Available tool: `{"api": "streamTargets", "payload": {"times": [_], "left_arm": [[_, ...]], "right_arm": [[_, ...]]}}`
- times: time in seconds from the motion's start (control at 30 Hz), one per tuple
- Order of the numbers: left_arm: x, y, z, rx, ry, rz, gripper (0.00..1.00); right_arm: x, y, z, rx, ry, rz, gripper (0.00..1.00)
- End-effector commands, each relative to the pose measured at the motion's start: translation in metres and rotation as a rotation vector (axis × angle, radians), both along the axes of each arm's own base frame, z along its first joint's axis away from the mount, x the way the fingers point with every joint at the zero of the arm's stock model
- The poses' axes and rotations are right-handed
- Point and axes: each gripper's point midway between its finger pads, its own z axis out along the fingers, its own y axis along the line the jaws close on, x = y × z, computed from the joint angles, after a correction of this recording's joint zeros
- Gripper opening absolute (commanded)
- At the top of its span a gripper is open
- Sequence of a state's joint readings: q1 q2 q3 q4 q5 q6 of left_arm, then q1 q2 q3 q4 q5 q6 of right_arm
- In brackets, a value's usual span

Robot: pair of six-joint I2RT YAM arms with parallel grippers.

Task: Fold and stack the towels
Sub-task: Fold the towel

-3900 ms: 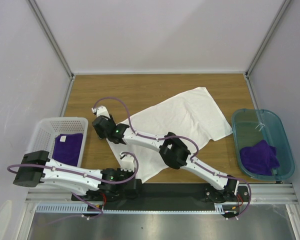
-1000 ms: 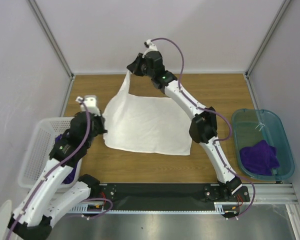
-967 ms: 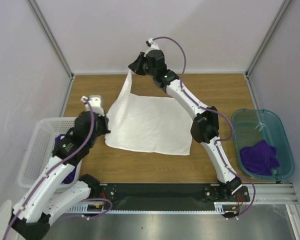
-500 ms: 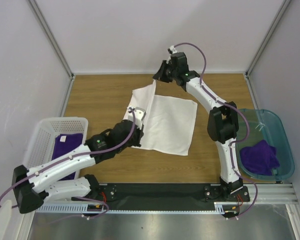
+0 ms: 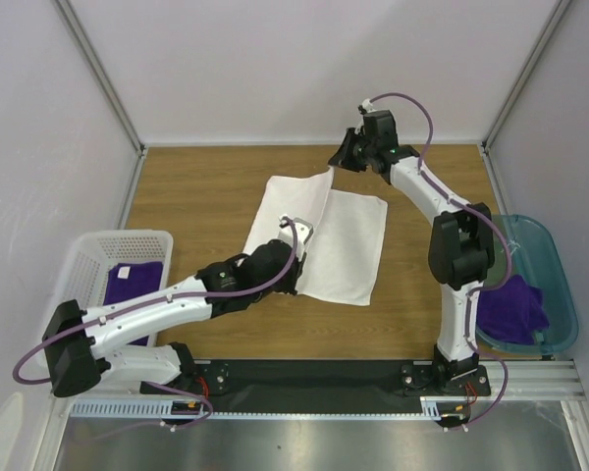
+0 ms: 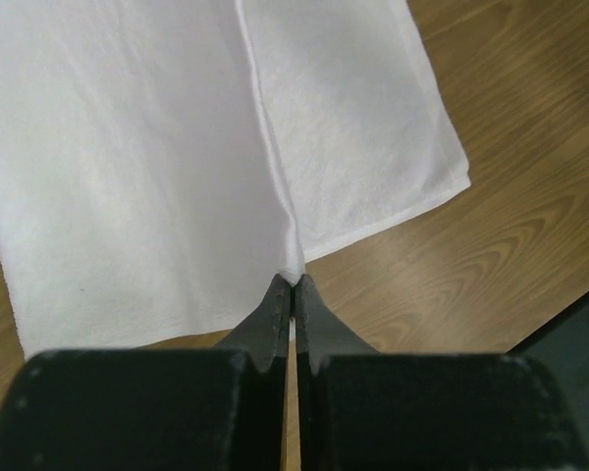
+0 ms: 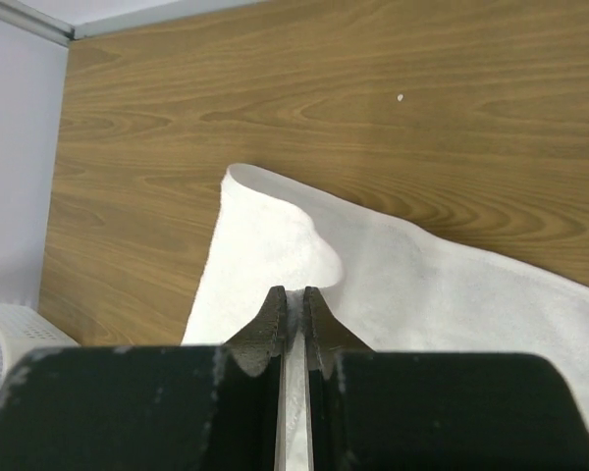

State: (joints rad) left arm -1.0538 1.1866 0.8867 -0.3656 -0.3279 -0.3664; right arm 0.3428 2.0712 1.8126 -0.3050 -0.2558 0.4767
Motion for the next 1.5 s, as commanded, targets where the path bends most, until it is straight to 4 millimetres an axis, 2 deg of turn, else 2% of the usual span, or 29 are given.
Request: {"api": "streamTargets", "payload": {"times": [0.0, 0.2, 0.3, 0.4, 0.43, 0.63, 0.77, 0.8, 0.83, 0.87, 0.93, 1.0, 1.13, 1.27, 1.37, 1.47], "left_arm": [[0.009, -0.022, 0.051, -0.137, -0.068, 0.006, 0.00], [0.012, -0.030, 0.077, -0.175, -0.115, -0.013, 0.00], [0.011, -0.037, 0.077, -0.176, -0.118, -0.041, 0.00], [0.010, -0.045, 0.067, -0.160, -0.103, -0.063, 0.00], [0.008, -0.049, 0.064, -0.155, -0.098, -0.075, 0.00], [0.002, -0.070, 0.044, -0.146, -0.056, -0.125, 0.00], [0.002, -0.087, 0.032, -0.112, -0.038, -0.165, 0.00], [0.003, -0.091, 0.036, -0.117, -0.040, -0.172, 0.00], [0.003, -0.097, 0.026, -0.097, -0.024, -0.184, 0.00], [0.002, -0.101, 0.024, -0.097, -0.016, -0.199, 0.00], [0.001, -0.110, 0.018, -0.080, -0.008, -0.223, 0.00], [0.000, -0.118, 0.015, -0.077, 0.003, -0.243, 0.00], [-0.003, -0.127, -0.001, -0.046, 0.038, -0.265, 0.00], [-0.007, -0.136, -0.019, -0.015, 0.073, -0.296, 0.00], [-0.010, -0.141, -0.024, -0.003, 0.088, -0.317, 0.00], [-0.012, -0.142, -0.034, 0.019, 0.106, -0.325, 0.01]], "right_arm": [[-0.002, -0.002, 0.060, 0.026, -0.122, 0.027, 0.00], [0.001, -0.004, 0.085, 0.030, -0.164, 0.018, 0.00], [0.003, -0.009, 0.082, 0.005, -0.163, 0.007, 0.00], [0.003, -0.015, 0.068, -0.024, -0.139, 0.002, 0.00], [0.002, -0.021, 0.057, -0.030, -0.113, -0.006, 0.00], [0.001, -0.046, 0.028, -0.050, -0.073, -0.022, 0.00], [0.001, -0.068, 0.009, -0.087, -0.036, -0.039, 0.00], [-0.001, -0.071, 0.000, -0.101, -0.024, -0.034, 0.00], [-0.003, -0.074, -0.006, -0.111, -0.010, -0.039, 0.00], [-0.004, -0.079, -0.011, -0.126, 0.000, -0.042, 0.00], [-0.007, -0.092, -0.027, -0.171, 0.020, -0.060, 0.00], [-0.009, -0.106, -0.035, -0.195, 0.033, -0.082, 0.00], [-0.012, -0.128, -0.052, -0.228, 0.065, -0.134, 0.00], [-0.016, -0.142, -0.073, -0.242, 0.112, -0.163, 0.00], [-0.020, -0.151, -0.089, -0.248, 0.140, -0.181, 0.00], [-0.020, -0.161, -0.094, -0.249, 0.153, -0.218, 0.00]]}}
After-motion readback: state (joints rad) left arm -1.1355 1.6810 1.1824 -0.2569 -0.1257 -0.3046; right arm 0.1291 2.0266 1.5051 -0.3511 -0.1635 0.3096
